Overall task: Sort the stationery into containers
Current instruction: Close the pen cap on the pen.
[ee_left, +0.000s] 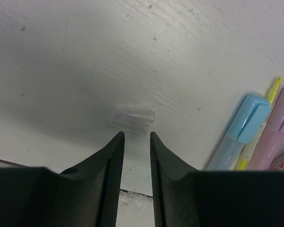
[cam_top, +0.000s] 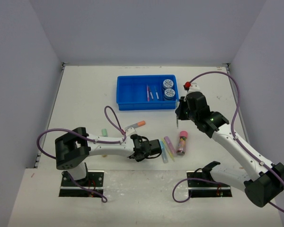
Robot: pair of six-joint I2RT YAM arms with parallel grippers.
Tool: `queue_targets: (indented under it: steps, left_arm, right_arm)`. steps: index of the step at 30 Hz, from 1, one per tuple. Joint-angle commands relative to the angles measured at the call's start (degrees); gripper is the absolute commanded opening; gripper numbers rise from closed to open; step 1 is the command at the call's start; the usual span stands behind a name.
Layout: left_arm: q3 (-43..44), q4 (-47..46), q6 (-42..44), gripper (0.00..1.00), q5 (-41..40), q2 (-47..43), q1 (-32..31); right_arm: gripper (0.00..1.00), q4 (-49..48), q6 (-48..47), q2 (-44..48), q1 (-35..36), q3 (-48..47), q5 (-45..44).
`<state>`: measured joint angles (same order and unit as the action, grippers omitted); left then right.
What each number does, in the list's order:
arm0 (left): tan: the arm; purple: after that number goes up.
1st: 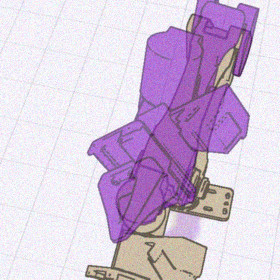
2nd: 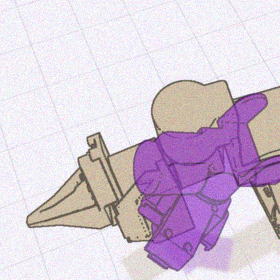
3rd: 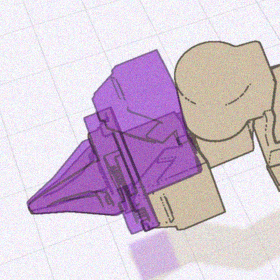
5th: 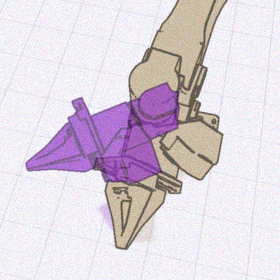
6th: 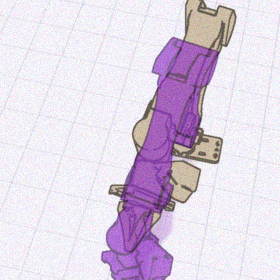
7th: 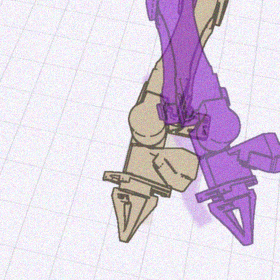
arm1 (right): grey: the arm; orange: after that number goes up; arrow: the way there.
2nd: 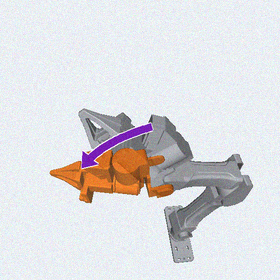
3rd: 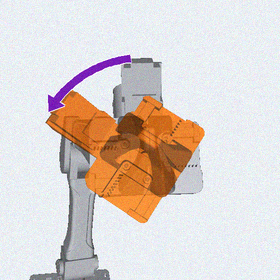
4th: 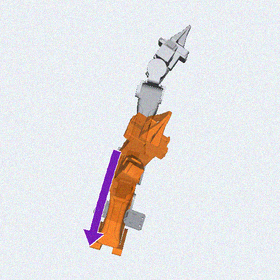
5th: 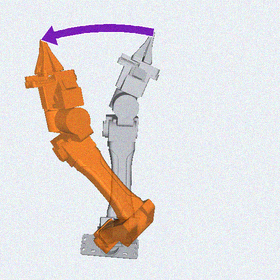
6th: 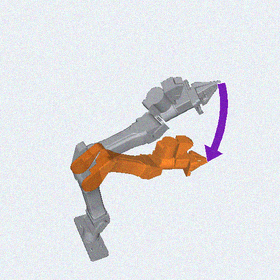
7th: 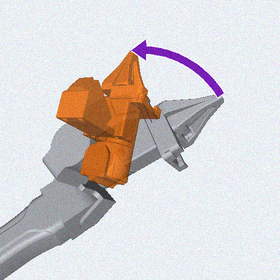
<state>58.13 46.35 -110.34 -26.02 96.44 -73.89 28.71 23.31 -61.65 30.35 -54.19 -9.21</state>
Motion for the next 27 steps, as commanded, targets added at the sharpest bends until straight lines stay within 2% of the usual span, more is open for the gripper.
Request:
queue_targets:
  steps: [1,19,27]
  left_arm:
    - [-0.75,1.2,-0.29,0.3,-0.16,0.69,0.32]
    - [-1.96,0.01,-0.71,0.31,-0.51,2.1,0.76]
    - [1.01,5.61,-1.29,0.33,-5.73,-0.76,0.88]
  right_arm:
    - [0.0,-1.85,-0.72,0.69,-0.15,0.05,0.86]
    - [0.0,-2.14,-1.07,0.48,-0.11,0.23,2.36]
    - [0.0,-2.17,-1.08,0.04,-0.11,0.14,2.53]
